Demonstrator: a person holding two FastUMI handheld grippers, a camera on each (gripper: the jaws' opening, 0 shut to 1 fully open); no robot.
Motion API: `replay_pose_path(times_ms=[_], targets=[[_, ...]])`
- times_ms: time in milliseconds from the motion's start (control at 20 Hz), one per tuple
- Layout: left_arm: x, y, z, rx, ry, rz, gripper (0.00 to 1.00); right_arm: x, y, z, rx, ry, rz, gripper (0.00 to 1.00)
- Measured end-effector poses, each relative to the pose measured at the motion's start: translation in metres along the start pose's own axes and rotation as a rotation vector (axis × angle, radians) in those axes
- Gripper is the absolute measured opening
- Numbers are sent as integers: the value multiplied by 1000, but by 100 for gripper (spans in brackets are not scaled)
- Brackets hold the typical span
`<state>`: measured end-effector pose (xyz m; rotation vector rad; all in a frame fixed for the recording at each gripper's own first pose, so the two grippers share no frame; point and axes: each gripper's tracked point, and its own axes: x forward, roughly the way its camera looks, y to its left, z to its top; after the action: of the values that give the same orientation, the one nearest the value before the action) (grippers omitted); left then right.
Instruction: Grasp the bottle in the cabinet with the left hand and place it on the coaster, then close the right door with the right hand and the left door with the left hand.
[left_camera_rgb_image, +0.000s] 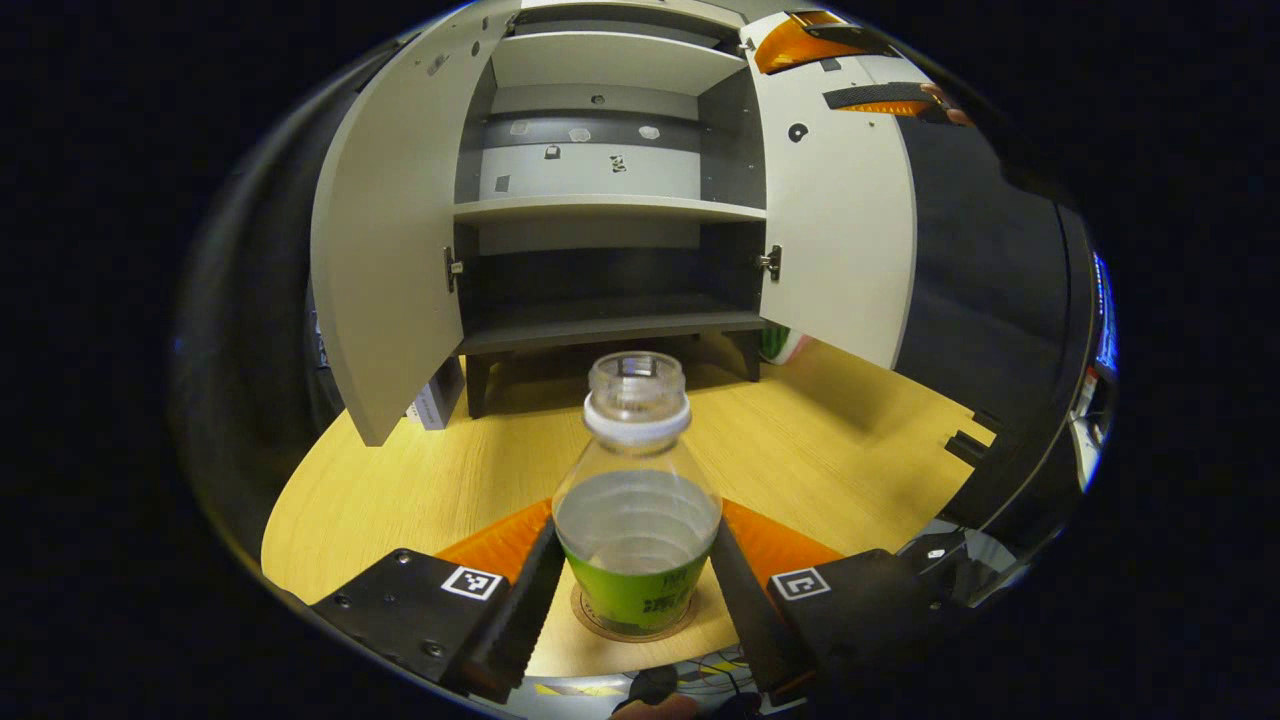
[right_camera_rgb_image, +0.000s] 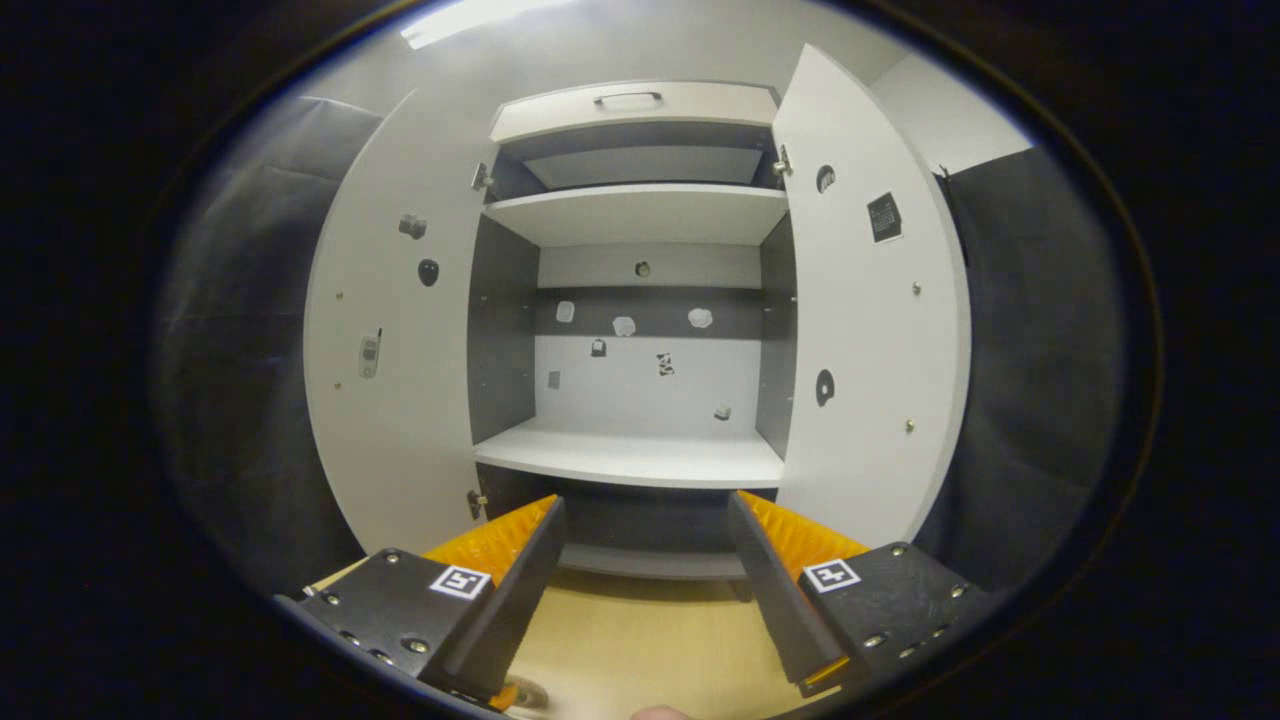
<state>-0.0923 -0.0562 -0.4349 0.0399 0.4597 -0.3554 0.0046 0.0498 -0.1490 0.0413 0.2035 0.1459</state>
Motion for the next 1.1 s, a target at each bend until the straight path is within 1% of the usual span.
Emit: replay_pose_path(times_ms=[150,300,550,600,650,750,850,950,1100], targets=[[-6,-4,8,-22,-10,-3,84,-11,-17,-2,5,3,-22,98],[-13,3,24,-41,-10,22,85,-24,-37,-3,7,4,-52,98],[-34,1,82,-105,-76,-2,86,-48,-80,-5,17,-12,-111,98],[-40,1,98,-108,-92,-8,86,-53,-91,-8,18,-11,-130,98],[-47,2,113,-111,-113,-10,89,-58,-103,-10,17,-9,-153,98],[-60,5,148,-110,-150,-15,89,-66,-125,-14,20,-6,-193,98],[-75,12,181,-83,-185,3,89,-73,-149,-12,10,-12,-234,98],[-90,18,220,-60,-248,19,89,-74,-173,-7,5,-27,-272,98],[-109,29,272,-36,-318,26,89,-76,-202,3,17,-56,-322,98]])
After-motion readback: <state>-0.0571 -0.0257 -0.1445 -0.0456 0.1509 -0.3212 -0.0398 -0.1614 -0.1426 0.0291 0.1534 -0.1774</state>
